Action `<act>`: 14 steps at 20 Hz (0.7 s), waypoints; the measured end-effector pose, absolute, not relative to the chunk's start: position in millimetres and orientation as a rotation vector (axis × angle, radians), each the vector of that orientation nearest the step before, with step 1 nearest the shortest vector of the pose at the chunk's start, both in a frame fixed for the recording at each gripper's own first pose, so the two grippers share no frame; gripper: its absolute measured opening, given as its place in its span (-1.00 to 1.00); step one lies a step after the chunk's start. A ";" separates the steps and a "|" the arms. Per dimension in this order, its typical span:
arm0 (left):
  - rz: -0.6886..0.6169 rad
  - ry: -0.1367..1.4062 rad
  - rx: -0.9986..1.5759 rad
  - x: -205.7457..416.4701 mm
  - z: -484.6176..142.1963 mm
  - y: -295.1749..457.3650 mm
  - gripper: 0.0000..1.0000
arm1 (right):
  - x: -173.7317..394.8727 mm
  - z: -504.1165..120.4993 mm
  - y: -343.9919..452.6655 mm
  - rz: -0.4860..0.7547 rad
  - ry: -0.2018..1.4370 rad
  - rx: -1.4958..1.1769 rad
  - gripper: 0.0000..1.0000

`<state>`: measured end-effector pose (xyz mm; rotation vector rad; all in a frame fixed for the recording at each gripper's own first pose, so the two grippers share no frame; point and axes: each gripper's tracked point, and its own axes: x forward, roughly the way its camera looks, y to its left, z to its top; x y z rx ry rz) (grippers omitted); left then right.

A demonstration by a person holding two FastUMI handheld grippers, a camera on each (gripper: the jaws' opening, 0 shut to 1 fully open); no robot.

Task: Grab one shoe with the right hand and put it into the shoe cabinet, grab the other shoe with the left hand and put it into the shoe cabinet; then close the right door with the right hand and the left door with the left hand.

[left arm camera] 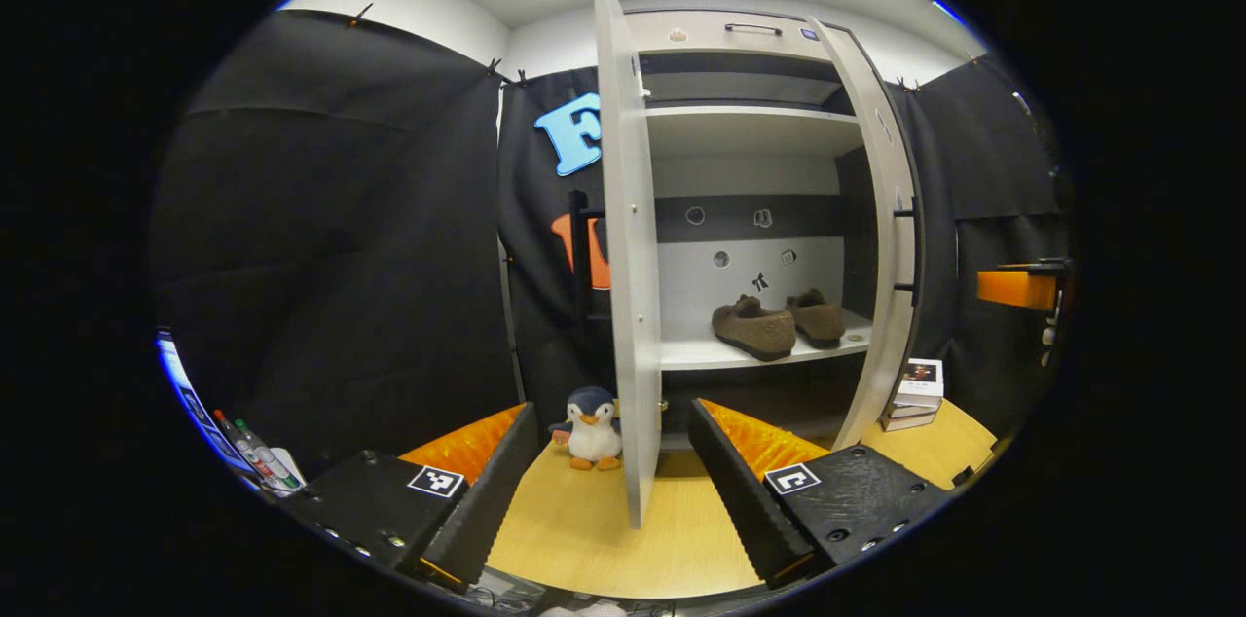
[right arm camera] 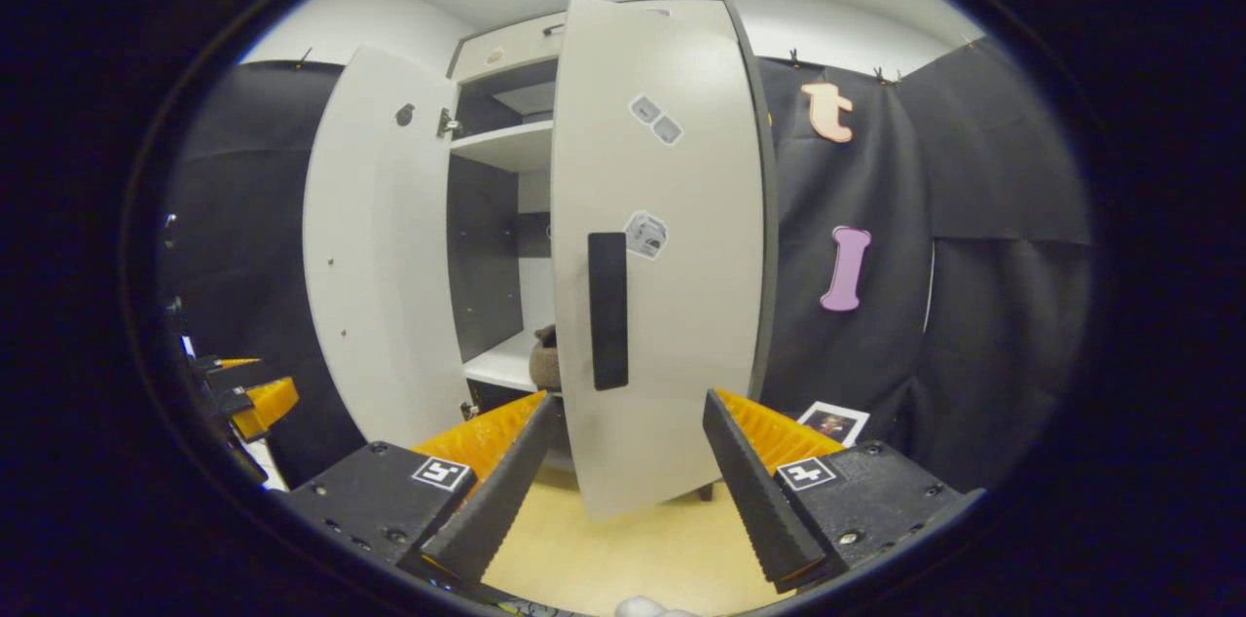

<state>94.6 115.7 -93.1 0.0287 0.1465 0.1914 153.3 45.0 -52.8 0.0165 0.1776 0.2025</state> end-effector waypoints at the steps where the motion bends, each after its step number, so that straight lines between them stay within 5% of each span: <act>1: 0.201 0.139 0.037 101.1 -90.3 129.5 0.92 | 146.6 -56.4 42.6 0.191 0.187 0.018 0.99; 14: 0.269 0.062 0.027 206.6 -60.9 232.7 0.93 | 75.5 -99.6 20.0 0.059 0.307 0.023 0.99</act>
